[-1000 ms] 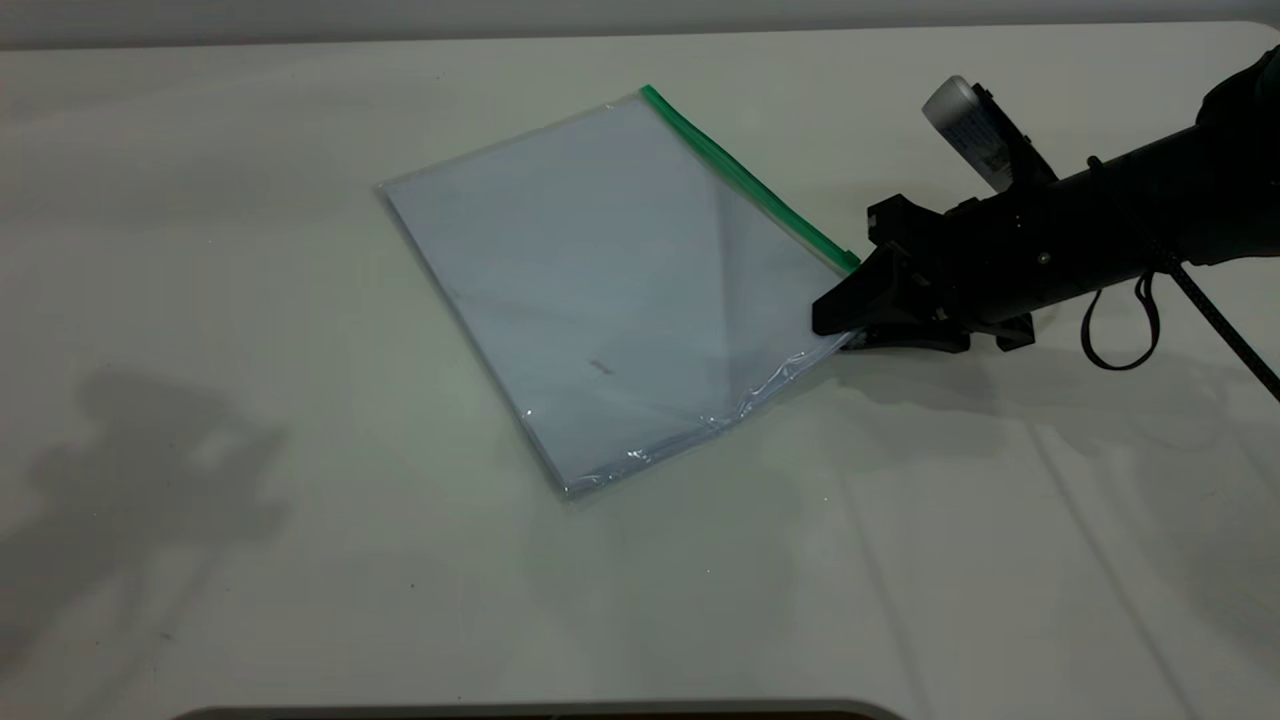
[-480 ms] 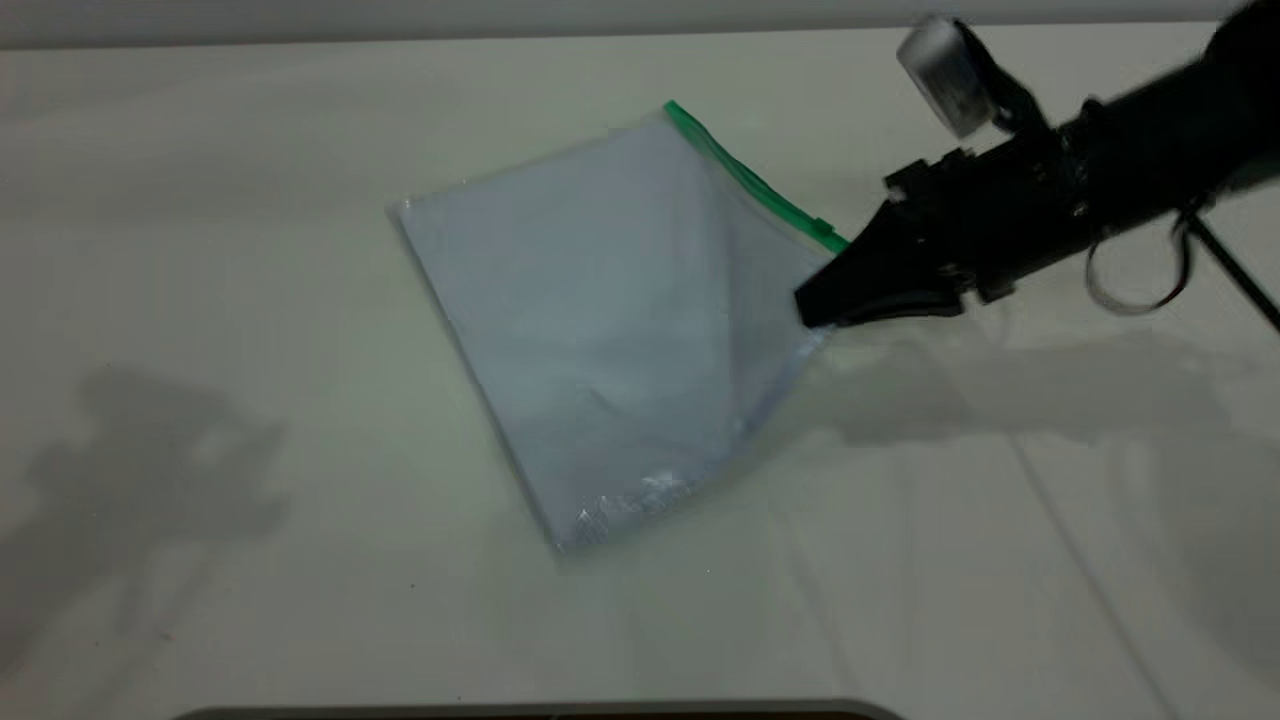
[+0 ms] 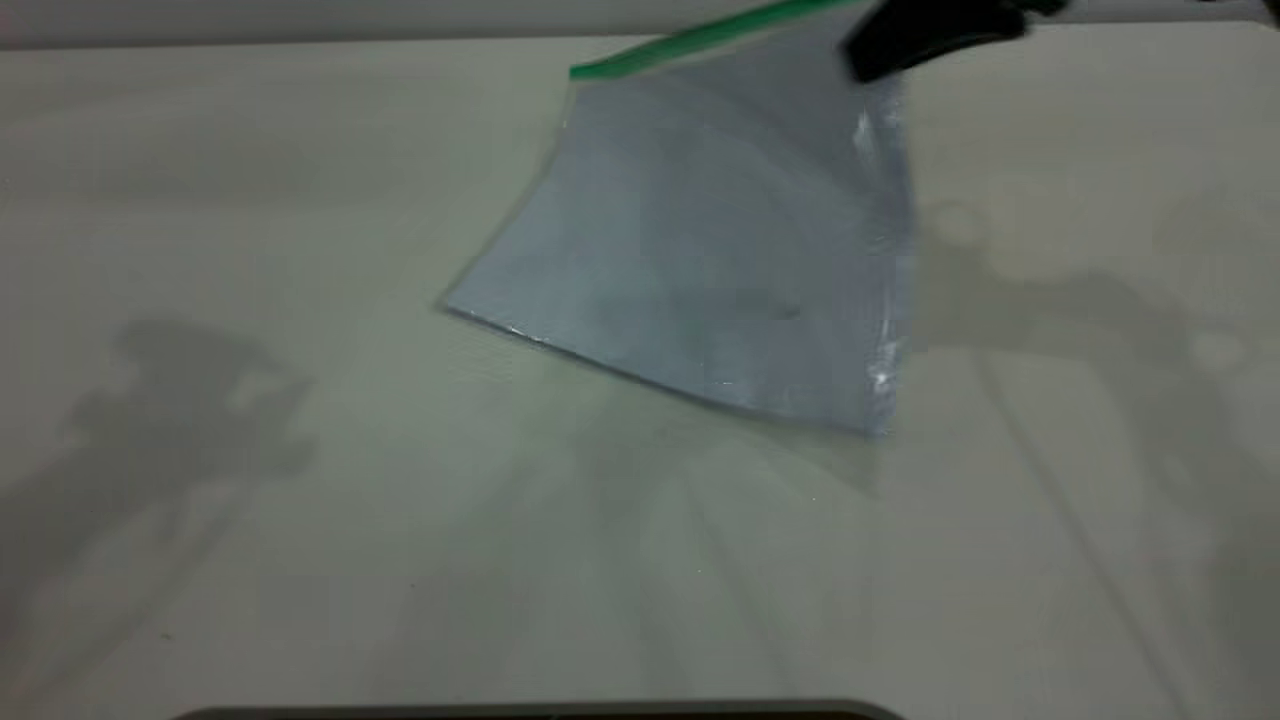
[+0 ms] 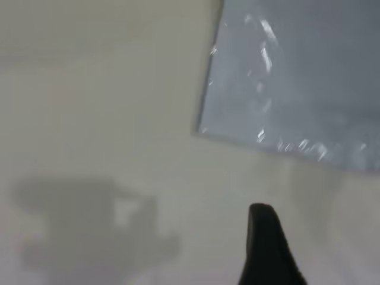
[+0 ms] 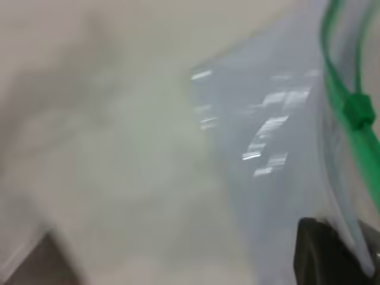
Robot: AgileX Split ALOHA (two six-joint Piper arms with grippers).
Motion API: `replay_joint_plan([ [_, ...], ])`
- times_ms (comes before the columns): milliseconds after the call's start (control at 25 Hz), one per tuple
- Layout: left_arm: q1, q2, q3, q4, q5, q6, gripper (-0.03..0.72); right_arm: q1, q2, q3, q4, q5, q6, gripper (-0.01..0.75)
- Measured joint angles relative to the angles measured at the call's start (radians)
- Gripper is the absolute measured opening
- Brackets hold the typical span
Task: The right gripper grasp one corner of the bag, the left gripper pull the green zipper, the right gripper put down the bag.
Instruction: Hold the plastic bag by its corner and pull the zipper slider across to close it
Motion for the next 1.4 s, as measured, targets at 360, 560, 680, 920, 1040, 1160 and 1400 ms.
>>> replay_joint_plan([
  [360, -0.015, 0.252, -0.242, -0.324, 0.118, 0.454, 0.517, 0.074, -0.029, 0.000, 0.000, 0.085, -0.002, 0.034],
  [560, -0.093, 0.396, -0.344, -0.447, 0.196, 0.686, 0.517, 0.074, -0.030, 0.000, 0.027, 0.083, -0.047, 0.034],
  [680, -0.144, 0.474, -0.395, -0.464, 0.209, 0.761, 0.517, 0.077, -0.030, 0.000, 0.089, 0.050, -0.093, 0.034],
  [920, -0.221, 0.612, -0.533, -0.467, 0.278, 0.843, 0.517, 0.083, -0.030, 0.000, 0.112, 0.035, -0.113, 0.034],
  [1040, -0.248, 0.675, -0.611, -0.467, 0.318, 0.857, 0.517, 0.083, -0.030, 0.000, 0.113, 0.048, -0.113, 0.034],
  [1160, -0.264, 0.732, -0.672, -0.467, 0.331, 0.860, 0.517, 0.083, -0.030, 0.000, 0.114, 0.058, -0.126, 0.034],
  [1400, -0.266, 0.775, -0.720, -0.466, 0.339, 0.860, 0.504, 0.083, -0.030, 0.000, 0.114, 0.060, -0.129, 0.034],
])
